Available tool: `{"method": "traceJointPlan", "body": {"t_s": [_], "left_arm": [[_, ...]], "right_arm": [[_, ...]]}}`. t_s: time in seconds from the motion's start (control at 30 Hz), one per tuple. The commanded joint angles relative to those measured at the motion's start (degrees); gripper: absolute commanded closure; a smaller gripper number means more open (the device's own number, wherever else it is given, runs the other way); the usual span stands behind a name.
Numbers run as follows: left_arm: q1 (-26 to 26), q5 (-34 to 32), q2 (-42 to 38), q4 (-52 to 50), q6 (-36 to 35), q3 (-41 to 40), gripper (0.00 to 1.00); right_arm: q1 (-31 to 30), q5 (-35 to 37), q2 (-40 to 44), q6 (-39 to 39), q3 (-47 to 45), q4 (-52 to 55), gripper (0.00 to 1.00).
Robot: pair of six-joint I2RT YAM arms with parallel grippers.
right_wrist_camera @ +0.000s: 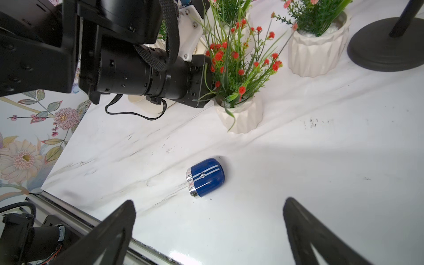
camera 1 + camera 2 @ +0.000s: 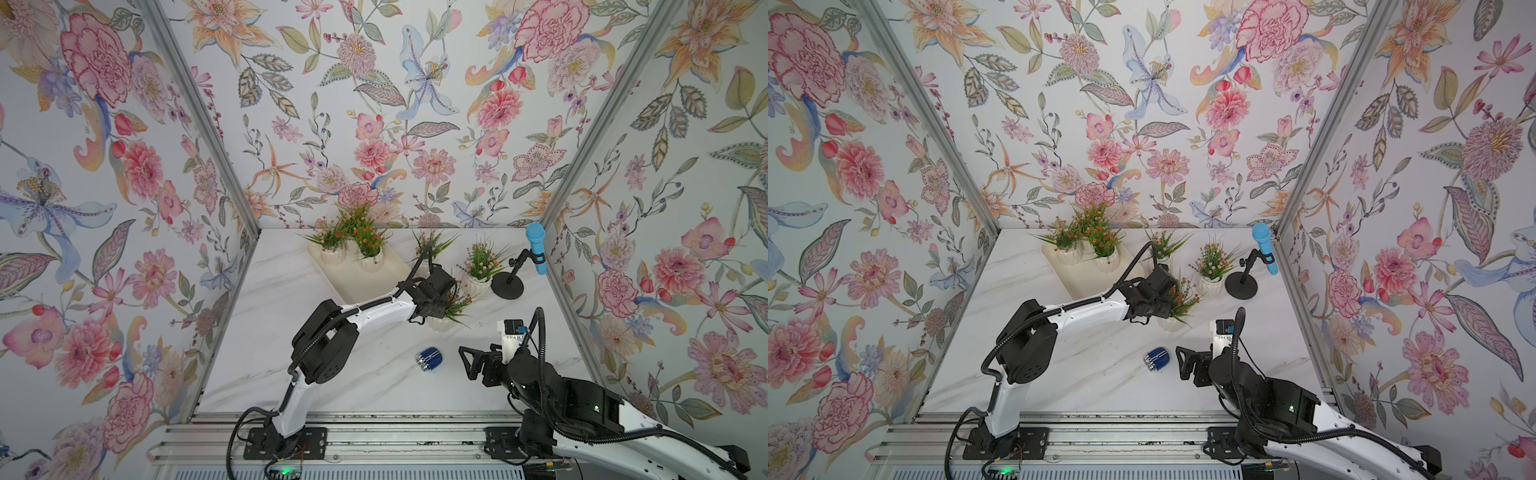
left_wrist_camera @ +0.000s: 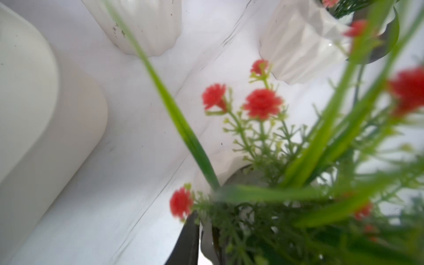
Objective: Put the potted gypsophila into the storage box
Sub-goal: Pick up the baby's breath potted plant from the center of the board.
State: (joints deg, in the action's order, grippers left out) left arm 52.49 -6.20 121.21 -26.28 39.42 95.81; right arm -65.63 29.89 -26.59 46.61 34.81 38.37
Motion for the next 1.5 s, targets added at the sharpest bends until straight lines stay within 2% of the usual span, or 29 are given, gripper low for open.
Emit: {"method": "traceJointPlan", "body": {"t_s": [0.0,0.17,0.33,0.57,0.9,1.17,1.33,1.47], "left_arm": [[0.42,-3.23,2.11,-6.45,-3.27,0.79,0.84],[0.51,-1.85,1.03,-4.31,-3.3,-0.47,0.89],[0.42,-0.37,-1.2,-1.47,-2.86,-2.55,1.0],[0.28,1.56,-7.42,4.79,-1.36,-7.38,1.0],[-0.84,0.64,-13.76,5.32,-1.15,-8.18,1.0],[-4.06,2.56,-19.25,5.73,-1.74,-8.51,1.0],[-7.16,3.51,-22.89,5.6,-3.2,-8.44,1.0],[-10.47,2.87,-26.0,6.13,-4.29,-8.91,1.0]], "right_arm": [[-0.5,2.01,-0.38,1.38,0.34,1.16,0.0],[-0.9,2.61,-2.24,1.4,1.04,1.1,0.0],[-1.42,4.04,-3.9,1.24,1.84,1.12,0.0],[-1.47,7.47,-3.7,0.42,2.28,1.09,0.0],[-0.96,11.48,-2.04,-1.84,3.9,1.14,0.0],[0.36,15.28,-3.17,-1.0,3.25,1.09,0.0],[4.01,20.42,-2.9,-0.13,4.68,1.1,0.0],[9.39,21.26,-6.04,-5.78,7.61,1.0,0.0]]}}
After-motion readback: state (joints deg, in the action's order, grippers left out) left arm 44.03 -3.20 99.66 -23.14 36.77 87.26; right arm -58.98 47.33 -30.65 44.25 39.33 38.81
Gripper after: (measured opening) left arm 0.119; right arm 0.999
